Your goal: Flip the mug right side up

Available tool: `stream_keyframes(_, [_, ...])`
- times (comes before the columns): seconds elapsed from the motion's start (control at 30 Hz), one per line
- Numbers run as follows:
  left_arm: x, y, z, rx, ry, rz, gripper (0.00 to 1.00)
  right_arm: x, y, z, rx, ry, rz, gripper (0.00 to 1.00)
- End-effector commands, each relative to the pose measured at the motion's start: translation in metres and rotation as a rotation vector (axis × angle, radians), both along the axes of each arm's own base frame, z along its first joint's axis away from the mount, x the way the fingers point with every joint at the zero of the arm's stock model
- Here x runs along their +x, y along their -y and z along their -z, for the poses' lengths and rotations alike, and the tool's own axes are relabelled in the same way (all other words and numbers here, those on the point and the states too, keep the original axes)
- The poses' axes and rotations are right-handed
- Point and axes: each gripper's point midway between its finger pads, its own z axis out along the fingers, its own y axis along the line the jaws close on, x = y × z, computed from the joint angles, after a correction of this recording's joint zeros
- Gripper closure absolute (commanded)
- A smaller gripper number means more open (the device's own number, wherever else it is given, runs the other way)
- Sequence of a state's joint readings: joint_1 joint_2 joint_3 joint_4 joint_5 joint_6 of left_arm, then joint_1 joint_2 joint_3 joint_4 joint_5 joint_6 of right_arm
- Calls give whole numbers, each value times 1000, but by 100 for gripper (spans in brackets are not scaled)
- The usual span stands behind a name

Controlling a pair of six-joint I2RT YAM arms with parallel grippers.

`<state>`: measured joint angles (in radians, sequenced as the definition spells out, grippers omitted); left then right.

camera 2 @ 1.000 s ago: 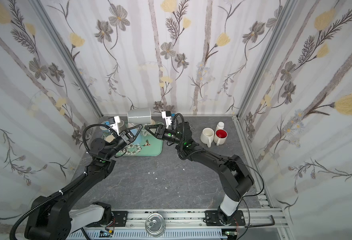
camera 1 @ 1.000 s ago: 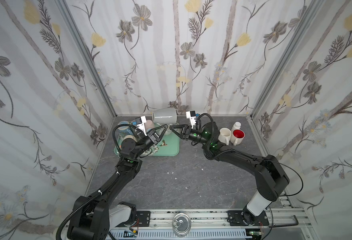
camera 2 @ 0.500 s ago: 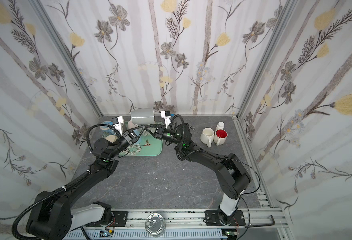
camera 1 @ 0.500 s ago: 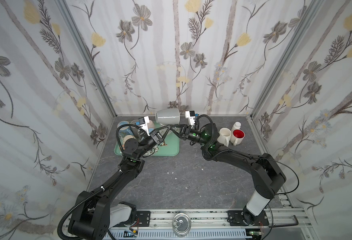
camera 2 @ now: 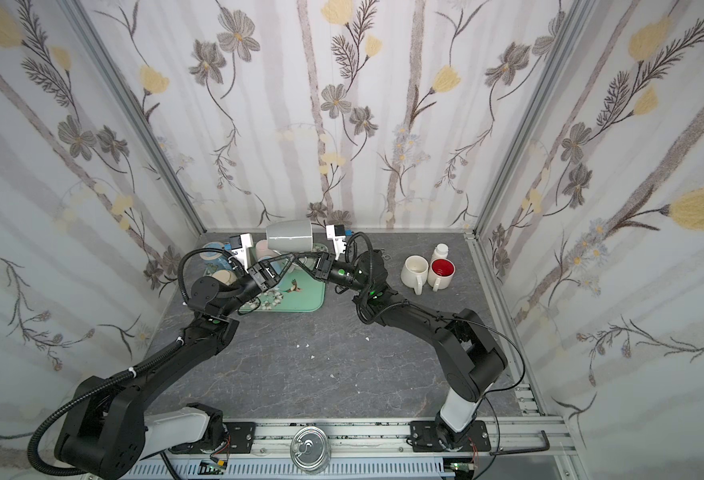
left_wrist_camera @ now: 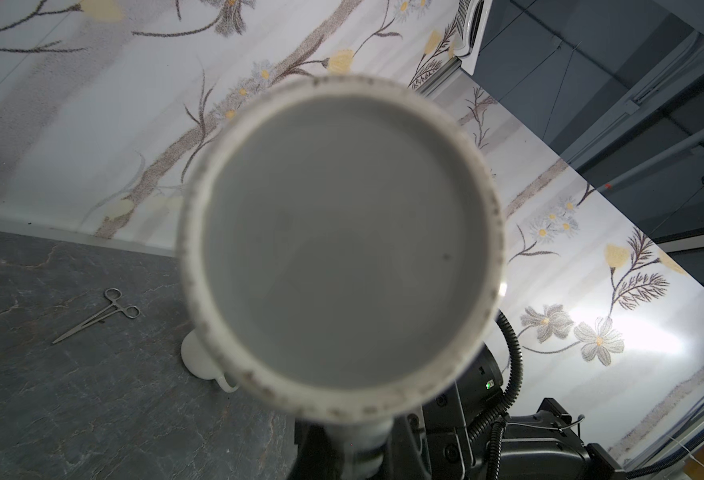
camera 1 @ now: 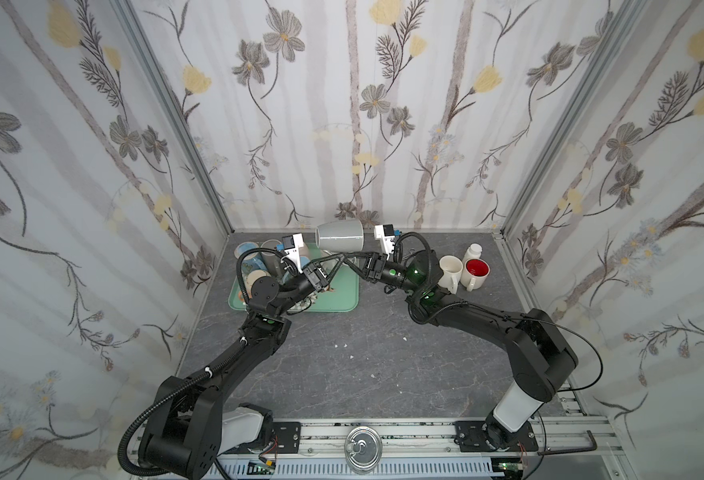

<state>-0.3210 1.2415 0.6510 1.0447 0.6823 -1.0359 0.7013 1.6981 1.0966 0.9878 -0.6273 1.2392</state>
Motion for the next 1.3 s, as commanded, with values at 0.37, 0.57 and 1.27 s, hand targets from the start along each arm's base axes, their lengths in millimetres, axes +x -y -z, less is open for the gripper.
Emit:
stream_keyframes(0.37, [-12,6,-9,21,70,64,76,-2,11,-16,56,107,46,100])
stream_keyframes(0.57, [-9,5,-9,25,72,63,63,-1,15,-19,64,119,61,100])
stream_keyframes(1.27, [37,-21,86,387,-239,-185,45,35,59,41,-372,92,390,100])
